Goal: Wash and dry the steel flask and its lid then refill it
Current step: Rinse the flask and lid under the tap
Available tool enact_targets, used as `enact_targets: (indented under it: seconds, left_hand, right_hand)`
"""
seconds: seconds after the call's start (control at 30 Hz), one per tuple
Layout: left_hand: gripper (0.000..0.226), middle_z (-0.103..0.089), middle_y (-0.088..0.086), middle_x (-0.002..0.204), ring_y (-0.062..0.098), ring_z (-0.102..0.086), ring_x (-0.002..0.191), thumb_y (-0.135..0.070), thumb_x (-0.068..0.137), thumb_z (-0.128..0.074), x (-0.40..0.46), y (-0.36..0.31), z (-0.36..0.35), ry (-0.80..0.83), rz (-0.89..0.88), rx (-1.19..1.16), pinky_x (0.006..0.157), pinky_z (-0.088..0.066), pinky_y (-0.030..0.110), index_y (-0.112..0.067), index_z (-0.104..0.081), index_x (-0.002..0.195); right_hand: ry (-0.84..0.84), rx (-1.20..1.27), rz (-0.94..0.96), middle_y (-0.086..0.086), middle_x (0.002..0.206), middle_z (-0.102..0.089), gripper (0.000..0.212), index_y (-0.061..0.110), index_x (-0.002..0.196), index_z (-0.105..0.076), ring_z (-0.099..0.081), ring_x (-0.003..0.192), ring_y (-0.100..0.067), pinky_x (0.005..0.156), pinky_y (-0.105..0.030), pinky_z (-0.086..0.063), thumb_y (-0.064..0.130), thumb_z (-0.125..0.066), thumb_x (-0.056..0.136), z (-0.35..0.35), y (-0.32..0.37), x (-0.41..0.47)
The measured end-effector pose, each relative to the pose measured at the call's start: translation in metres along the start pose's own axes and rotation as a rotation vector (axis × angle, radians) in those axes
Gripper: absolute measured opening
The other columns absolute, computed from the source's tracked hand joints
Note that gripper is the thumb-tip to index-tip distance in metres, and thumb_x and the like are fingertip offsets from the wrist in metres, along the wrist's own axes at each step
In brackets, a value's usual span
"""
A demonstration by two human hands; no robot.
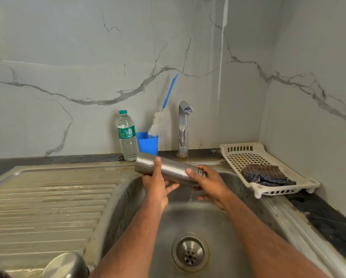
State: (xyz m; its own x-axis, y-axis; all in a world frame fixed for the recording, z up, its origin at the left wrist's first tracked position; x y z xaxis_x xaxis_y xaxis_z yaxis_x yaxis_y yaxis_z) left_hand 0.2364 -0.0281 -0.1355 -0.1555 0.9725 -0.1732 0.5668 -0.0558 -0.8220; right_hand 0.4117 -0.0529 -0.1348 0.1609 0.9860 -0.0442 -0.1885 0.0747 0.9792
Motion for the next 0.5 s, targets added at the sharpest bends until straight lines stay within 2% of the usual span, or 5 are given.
enact_targets:
  seconds: [0.1, 0.2, 0.3, 0.43, 0.5]
  left_hand:
    - [0.046, -0.072, 0.008, 0.109, 0.027, -0.073, 0.096, -0.043, 0.091, -0.072, -0.003, -0.003, 0.0, -0.003, -0.003, -0.034, 0.066, -0.062, 0.048, -0.017, -0.055, 0.125]
    - [0.048, -0.071, 0.003, 0.113, 0.025, -0.072, 0.1, -0.039, 0.087, -0.078, -0.009, -0.011, 0.002, -0.015, -0.058, 0.059, 0.061, -0.062, 0.043, -0.02, -0.054, 0.124]
    - [0.052, -0.067, -0.003, 0.112, 0.016, -0.069, 0.099, -0.03, 0.084, -0.083, -0.019, -0.025, 0.001, -0.003, -0.166, 0.193, 0.056, -0.059, 0.036, -0.022, -0.05, 0.124]
    - [0.056, -0.071, -0.003, 0.104, 0.017, -0.071, 0.095, -0.031, 0.073, -0.091, -0.025, -0.048, 0.001, 0.038, -0.346, 0.483, 0.075, -0.062, 0.045, -0.025, -0.055, 0.116]
    - [0.056, -0.071, -0.004, 0.098, 0.015, -0.071, 0.089, -0.031, 0.067, -0.094, -0.03, -0.063, 0.0, 0.059, -0.444, 0.628, 0.078, -0.061, 0.04, -0.026, -0.056, 0.107]
  right_hand:
    - [0.0, 0.023, 0.041, 0.003, 0.119, -0.064, 0.046, 0.038, 0.122, -0.061, -0.072, 0.096, -0.019, 0.075, -0.046, -0.064, 0.059, -0.074, 0.084, 0.002, 0.002, 0.0]
    - [0.02, -0.21, 0.088, 0.008, 0.121, -0.062, 0.049, 0.036, 0.129, -0.062, -0.064, 0.103, -0.014, 0.077, -0.035, -0.057, 0.062, -0.068, 0.087, 0.001, 0.001, -0.001]
    - [0.103, -0.274, 0.119, 0.008, 0.113, -0.068, 0.035, 0.032, 0.122, -0.067, -0.062, 0.096, -0.004, 0.066, -0.023, -0.046, 0.048, -0.07, 0.091, -0.004, 0.004, -0.005]
    - [0.136, -0.363, 0.197, 0.007, 0.099, -0.074, 0.024, 0.026, 0.109, -0.074, -0.069, 0.092, -0.007, 0.079, -0.025, -0.056, 0.035, -0.078, 0.088, -0.014, 0.005, -0.006]
    - [0.113, -0.491, 0.244, 0.009, 0.089, -0.073, 0.011, 0.026, 0.098, -0.076, -0.069, 0.085, -0.006, 0.082, -0.027, -0.056, 0.03, -0.079, 0.087, -0.02, 0.007, -0.007]
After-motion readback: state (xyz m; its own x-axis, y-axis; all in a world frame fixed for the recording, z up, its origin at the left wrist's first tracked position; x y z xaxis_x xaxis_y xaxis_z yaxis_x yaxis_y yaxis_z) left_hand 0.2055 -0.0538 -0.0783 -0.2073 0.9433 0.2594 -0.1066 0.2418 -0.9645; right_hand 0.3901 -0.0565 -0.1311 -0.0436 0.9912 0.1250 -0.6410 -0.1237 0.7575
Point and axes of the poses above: each hand's wrist, its own x-axis towards the middle knuckle, its own z-axis out of the back of the hand, y = z × x, the point moved 4 cm from there along x, towards the middle knuckle
